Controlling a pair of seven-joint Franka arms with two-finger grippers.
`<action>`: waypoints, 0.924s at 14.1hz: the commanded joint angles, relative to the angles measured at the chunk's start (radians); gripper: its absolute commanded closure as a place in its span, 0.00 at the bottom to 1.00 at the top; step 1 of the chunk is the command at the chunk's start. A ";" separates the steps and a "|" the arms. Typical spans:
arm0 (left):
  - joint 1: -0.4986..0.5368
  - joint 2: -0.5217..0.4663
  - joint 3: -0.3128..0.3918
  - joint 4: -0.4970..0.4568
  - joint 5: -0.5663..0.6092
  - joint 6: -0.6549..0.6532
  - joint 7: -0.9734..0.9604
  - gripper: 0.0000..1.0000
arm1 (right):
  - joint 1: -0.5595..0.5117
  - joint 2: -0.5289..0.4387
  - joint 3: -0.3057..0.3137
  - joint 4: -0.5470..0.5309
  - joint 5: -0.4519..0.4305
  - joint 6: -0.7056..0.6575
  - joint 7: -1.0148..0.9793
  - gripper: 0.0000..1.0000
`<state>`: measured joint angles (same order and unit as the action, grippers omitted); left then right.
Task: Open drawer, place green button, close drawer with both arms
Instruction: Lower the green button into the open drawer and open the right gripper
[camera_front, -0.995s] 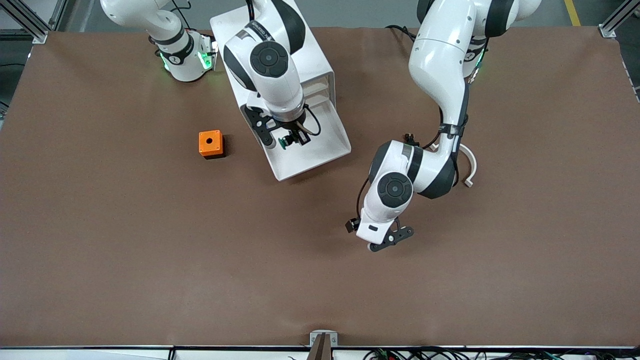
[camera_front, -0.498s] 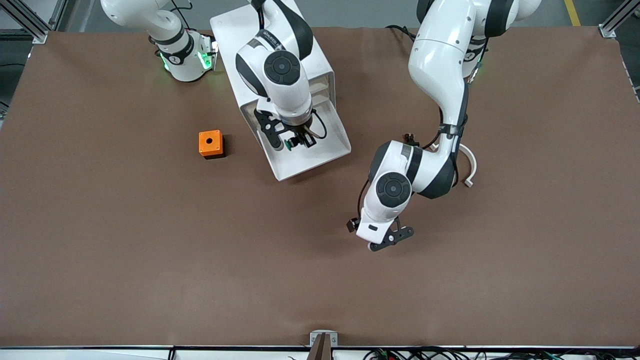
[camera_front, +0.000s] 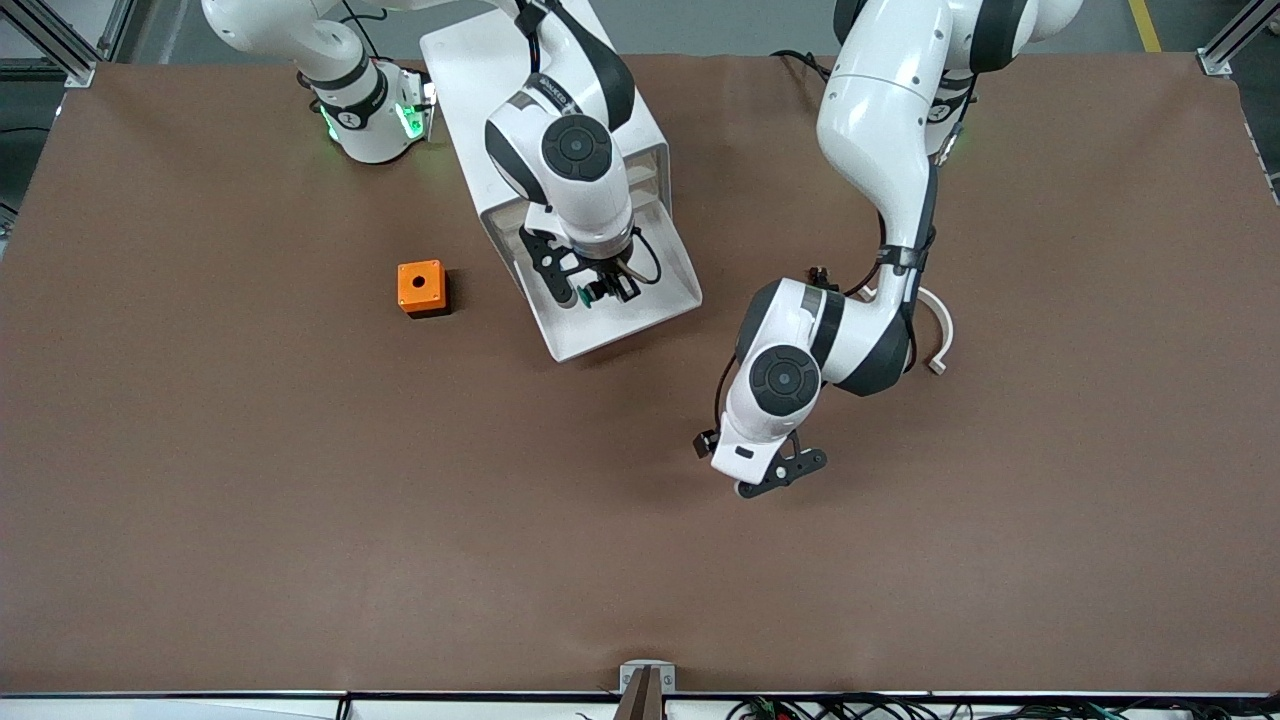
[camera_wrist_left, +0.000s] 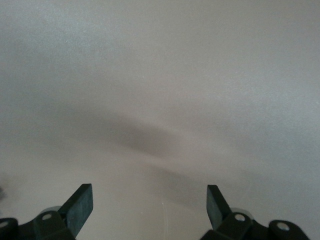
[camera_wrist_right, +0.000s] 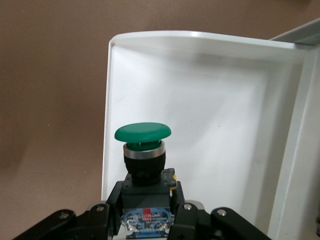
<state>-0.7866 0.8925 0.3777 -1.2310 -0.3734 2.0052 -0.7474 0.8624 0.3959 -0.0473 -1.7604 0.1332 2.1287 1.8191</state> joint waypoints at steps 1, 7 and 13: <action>0.000 -0.018 0.003 -0.005 0.021 -0.022 0.007 0.00 | 0.020 0.046 -0.006 0.041 -0.004 0.002 0.031 1.00; 0.006 -0.047 0.007 -0.004 0.024 -0.040 0.005 0.00 | 0.033 0.078 -0.006 0.041 -0.003 0.037 0.038 1.00; 0.004 -0.046 0.006 -0.005 0.039 -0.054 0.007 0.00 | 0.032 0.113 -0.006 0.044 -0.006 0.039 0.037 1.00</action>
<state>-0.7801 0.8609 0.3834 -1.2272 -0.3597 1.9654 -0.7475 0.8856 0.4867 -0.0472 -1.7392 0.1332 2.1659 1.8358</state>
